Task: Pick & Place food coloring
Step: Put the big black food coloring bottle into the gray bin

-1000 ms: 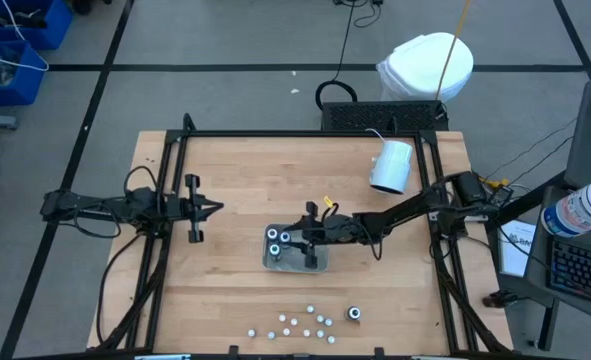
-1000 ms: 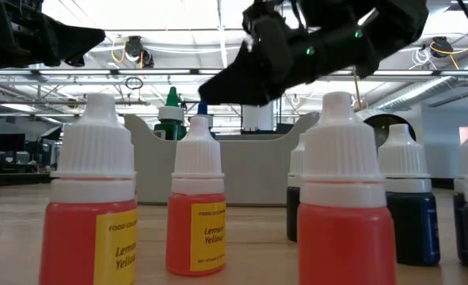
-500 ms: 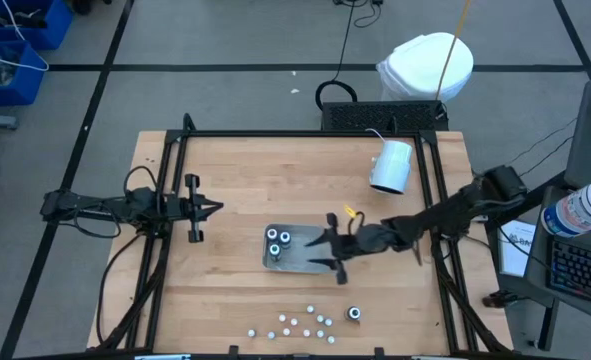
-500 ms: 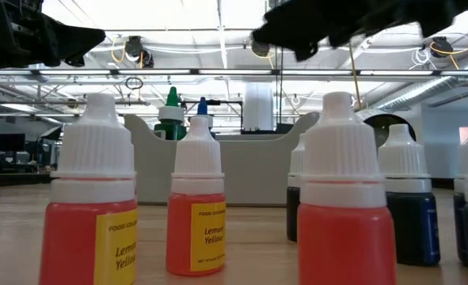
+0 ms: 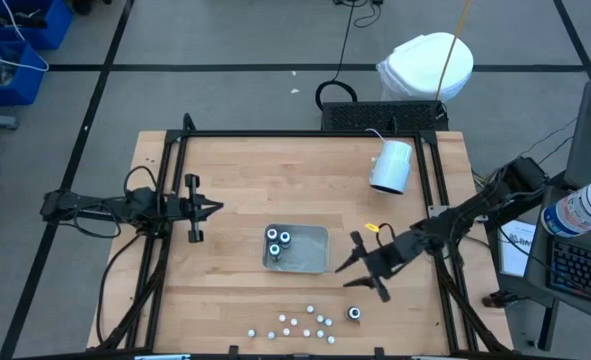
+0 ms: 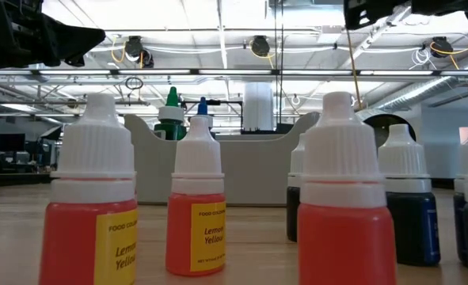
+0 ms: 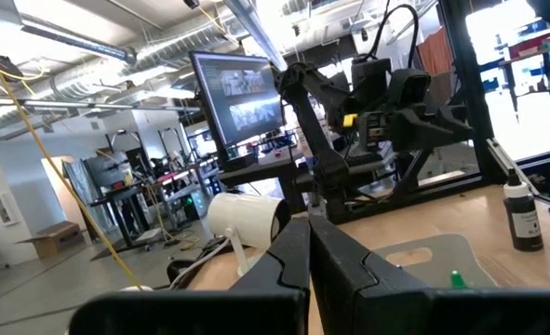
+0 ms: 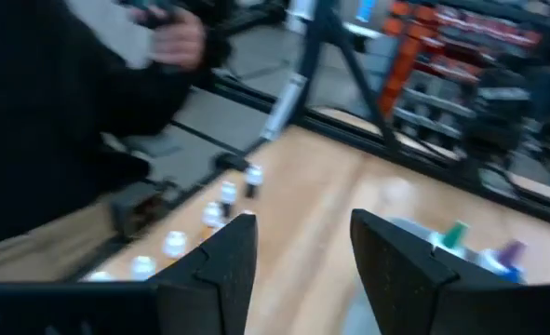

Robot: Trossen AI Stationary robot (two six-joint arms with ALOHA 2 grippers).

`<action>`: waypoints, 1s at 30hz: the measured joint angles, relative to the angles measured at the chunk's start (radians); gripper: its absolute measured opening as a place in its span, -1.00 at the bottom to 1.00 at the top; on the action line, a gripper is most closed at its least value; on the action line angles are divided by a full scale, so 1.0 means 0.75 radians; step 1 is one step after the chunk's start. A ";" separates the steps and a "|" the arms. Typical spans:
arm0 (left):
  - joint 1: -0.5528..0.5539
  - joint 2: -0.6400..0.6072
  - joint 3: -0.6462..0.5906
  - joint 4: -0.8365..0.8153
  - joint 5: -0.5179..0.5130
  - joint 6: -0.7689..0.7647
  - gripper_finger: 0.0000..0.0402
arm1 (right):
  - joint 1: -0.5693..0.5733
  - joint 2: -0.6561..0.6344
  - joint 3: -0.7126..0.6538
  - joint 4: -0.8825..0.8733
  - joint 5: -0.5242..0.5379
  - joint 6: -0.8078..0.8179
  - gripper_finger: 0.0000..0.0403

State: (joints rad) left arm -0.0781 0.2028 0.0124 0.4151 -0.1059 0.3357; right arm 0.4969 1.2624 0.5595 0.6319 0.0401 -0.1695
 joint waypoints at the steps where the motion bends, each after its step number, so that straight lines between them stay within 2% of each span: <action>1: 0.000 0.000 0.000 0.001 0.000 0.000 -0.95 | 0.004 -0.007 -0.008 0.009 -0.039 0.000 -0.20; 6: 0.000 0.000 0.000 0.001 0.000 0.004 -0.95 | 0.014 -0.002 -0.024 0.037 -0.235 0.009 -0.22; 10: 0.000 0.000 0.000 0.001 0.000 0.003 -0.95 | 0.014 0.023 -0.024 0.086 -0.299 0.034 -0.20; 15: 0.000 0.000 0.000 0.001 0.000 0.003 -0.95 | 0.014 0.046 -0.024 0.107 -0.301 0.048 -0.17; 19: 0.000 0.000 0.000 0.001 -0.001 0.002 -0.95 | 0.027 0.057 -0.024 0.122 -0.299 -0.023 -0.10; 30: 0.000 0.000 0.000 0.001 0.000 0.002 -0.95 | 0.050 0.066 -0.024 0.131 -0.300 0.044 0.26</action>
State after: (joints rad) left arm -0.0784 0.2028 0.0124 0.4156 -0.1059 0.3370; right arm 0.5346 1.3117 0.5415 0.7300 -0.1848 -0.1364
